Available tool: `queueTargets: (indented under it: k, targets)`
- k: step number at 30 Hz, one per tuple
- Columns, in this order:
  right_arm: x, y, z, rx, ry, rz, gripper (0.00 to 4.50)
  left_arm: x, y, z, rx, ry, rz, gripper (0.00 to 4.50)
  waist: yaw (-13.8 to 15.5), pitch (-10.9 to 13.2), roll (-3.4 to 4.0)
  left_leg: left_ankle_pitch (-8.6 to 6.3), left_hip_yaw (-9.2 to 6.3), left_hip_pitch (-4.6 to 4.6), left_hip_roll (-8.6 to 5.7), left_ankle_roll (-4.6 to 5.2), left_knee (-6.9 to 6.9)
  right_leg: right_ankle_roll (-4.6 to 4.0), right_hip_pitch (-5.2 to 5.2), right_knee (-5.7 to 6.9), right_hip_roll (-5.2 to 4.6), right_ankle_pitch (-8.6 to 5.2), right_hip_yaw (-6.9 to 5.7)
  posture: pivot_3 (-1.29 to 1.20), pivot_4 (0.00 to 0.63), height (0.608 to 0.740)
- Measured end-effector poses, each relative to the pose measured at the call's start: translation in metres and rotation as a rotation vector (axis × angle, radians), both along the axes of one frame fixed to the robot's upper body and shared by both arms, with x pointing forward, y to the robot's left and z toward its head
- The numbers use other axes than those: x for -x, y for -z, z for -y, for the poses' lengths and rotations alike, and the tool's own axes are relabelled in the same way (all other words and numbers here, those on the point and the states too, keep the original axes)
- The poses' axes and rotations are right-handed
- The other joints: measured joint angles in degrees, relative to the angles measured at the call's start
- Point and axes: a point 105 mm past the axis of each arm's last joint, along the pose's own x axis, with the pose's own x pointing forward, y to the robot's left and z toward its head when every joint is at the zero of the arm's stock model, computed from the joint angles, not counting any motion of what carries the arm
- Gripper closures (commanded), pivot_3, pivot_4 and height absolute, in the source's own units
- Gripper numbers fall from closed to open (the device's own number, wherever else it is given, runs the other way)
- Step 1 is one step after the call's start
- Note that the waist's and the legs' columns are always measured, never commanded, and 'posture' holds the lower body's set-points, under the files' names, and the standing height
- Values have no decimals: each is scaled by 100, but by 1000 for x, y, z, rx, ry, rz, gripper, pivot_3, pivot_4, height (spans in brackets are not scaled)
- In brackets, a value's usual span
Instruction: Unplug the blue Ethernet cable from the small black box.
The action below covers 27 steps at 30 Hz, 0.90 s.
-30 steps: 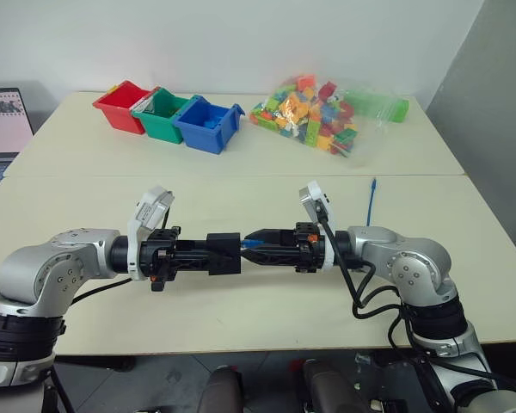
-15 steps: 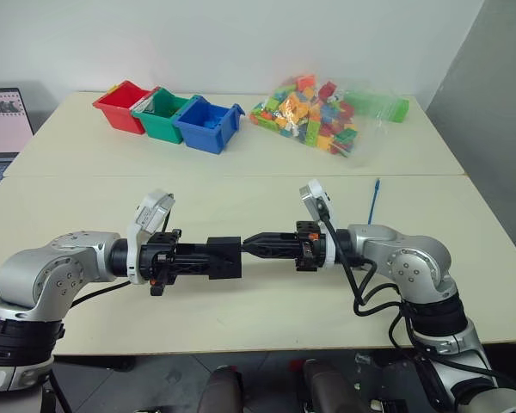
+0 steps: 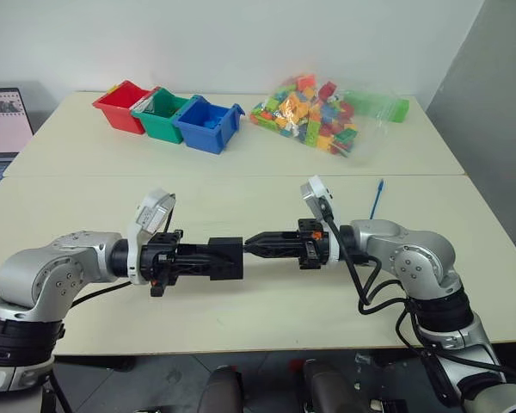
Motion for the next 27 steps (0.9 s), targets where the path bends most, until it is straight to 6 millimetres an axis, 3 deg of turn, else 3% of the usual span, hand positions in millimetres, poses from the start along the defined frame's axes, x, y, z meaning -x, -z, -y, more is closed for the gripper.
queueTargets:
  k: [3, 13, 17, 22, 24, 27]
  targets:
    - [-9, 7, 10, 34, 47, -20, 4495, -1, -4, -8, -7, -31, 15, 3714, 0, 2, 2, 0, 1, 0, 0, 0, -1, 0, -1, -1, 0, 0, 1, 0, 150, 740]
    - [-4, -3, 3, -38, 20, -35, 4495, 0, -3, -4, -7, -26, 20, 3714, 1, 4, 3, 0, 1, -1, 0, 0, -3, 0, -1, -3, 1, 0, 1, 0, 150, 740]
    - [-16, 2, 5, -8, 85, 25, 4495, 0, 2, -8, -19, -43, 17, 3714, 0, 4, 3, 0, 1, -1, 0, 0, -3, 0, -1, -4, 1, 0, 0, 0, 150, 740]
    - [-86, 42, 35, 140, 386, 155, 4495, -5, 8, -30, -70, -153, 40, 3714, -8, 6, 5, 0, 9, 1, 0, 0, -1, -1, -3, -4, 0, 0, 5, 0, 150, 740]
    - [-103, 49, 46, 188, 455, 209, 4495, -6, 9, -34, -86, -181, 61, 3714, -9, 11, 6, 0, 10, -1, 0, 0, -3, -1, -5, -5, 0, 0, 6, 0, 150, 740]
    - [-145, 52, 60, 260, 660, 342, 4495, -17, 11, -38, -117, -260, 137, 3714, -10, 13, 7, 0, 12, 0, 1, 0, -4, -11, -5, -5, -1, 6, 9, 0, 150, 740]
